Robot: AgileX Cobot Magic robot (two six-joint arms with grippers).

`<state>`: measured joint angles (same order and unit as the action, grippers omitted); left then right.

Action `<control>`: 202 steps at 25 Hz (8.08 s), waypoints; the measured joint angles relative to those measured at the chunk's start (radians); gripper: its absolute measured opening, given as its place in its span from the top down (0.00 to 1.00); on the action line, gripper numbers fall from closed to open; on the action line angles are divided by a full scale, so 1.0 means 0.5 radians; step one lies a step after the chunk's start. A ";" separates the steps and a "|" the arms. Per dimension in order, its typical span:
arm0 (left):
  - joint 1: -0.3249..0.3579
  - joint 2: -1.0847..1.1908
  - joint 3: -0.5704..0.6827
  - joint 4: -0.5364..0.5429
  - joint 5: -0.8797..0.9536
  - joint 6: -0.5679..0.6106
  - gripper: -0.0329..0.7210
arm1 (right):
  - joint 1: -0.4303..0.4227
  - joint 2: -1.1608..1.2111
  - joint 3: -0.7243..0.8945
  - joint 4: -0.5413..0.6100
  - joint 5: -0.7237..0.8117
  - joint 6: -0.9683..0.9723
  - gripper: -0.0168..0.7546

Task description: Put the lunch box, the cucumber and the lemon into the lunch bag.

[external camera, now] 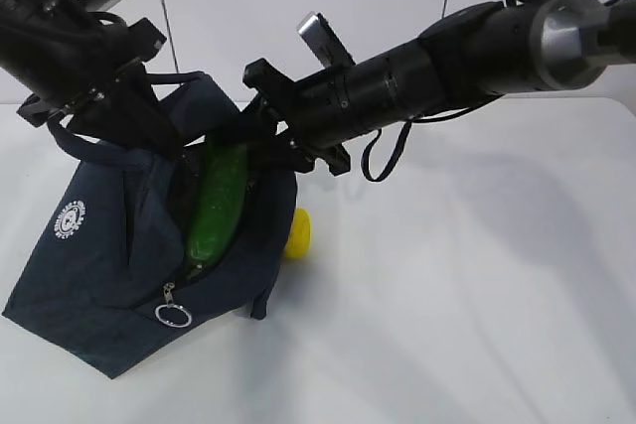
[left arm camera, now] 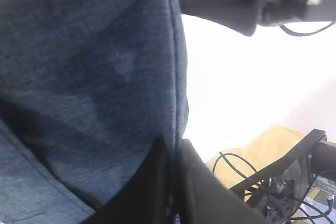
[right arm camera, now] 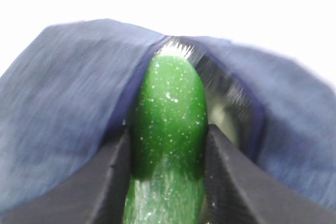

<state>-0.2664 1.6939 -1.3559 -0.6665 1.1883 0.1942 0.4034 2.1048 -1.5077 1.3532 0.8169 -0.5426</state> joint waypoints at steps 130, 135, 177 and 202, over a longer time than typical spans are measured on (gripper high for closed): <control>0.345 -0.158 0.000 0.563 0.060 0.004 0.95 | -0.130 0.021 0.000 -0.964 0.062 0.428 0.35; 0.345 -0.158 0.000 0.563 0.060 0.004 0.95 | -0.130 0.030 0.000 -0.960 -0.057 0.285 0.35; 0.345 -0.158 0.000 0.556 0.036 0.004 0.95 | 0.039 0.182 -0.001 -1.113 -0.343 0.406 0.35; 0.345 -0.158 0.000 0.553 0.032 0.004 0.95 | 0.039 0.206 -0.001 -1.102 -0.408 0.384 0.35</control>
<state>-0.0939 1.6148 -1.3559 -0.3901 1.2041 0.1960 0.4230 2.2079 -1.5082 0.8020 0.6128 -0.3506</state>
